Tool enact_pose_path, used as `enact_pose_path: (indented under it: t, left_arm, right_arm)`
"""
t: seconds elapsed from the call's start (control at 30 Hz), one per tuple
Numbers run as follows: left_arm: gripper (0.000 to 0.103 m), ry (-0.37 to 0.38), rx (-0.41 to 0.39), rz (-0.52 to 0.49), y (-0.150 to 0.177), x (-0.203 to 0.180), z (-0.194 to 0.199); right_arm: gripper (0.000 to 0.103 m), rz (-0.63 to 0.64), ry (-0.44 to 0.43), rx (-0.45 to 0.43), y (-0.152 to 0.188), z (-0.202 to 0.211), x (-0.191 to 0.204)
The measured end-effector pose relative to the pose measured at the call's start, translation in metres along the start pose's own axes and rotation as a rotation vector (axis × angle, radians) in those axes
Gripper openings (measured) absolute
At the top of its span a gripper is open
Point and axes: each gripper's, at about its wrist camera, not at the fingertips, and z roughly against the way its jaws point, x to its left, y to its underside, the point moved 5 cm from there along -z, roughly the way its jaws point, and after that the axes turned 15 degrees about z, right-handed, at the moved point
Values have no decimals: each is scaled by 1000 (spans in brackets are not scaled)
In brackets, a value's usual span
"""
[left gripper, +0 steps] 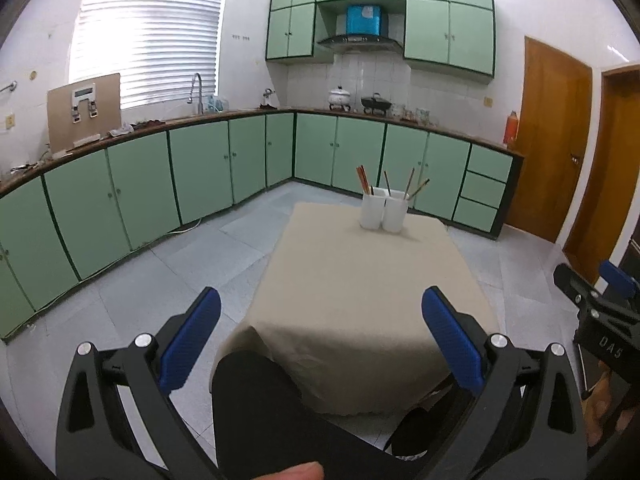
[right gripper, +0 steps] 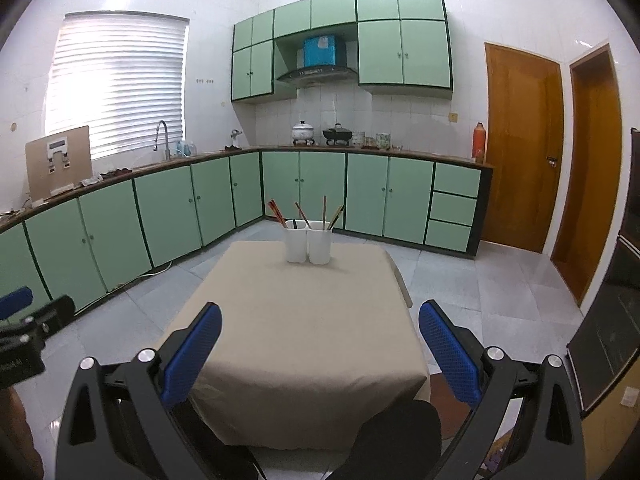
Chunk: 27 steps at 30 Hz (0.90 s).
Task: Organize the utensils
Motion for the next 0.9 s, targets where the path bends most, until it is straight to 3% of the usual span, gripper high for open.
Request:
enact_pose_path:
  t: [0.37,0.9]
  left_arm:
    - [98,-25,-46,11,3,9,25]
    - [98,-26,-61,11,7,12,31]
  right_arm:
    - [97,-1,-6,-9,5,5,0]
    - [97,-6,14,-23,10,13,-2]
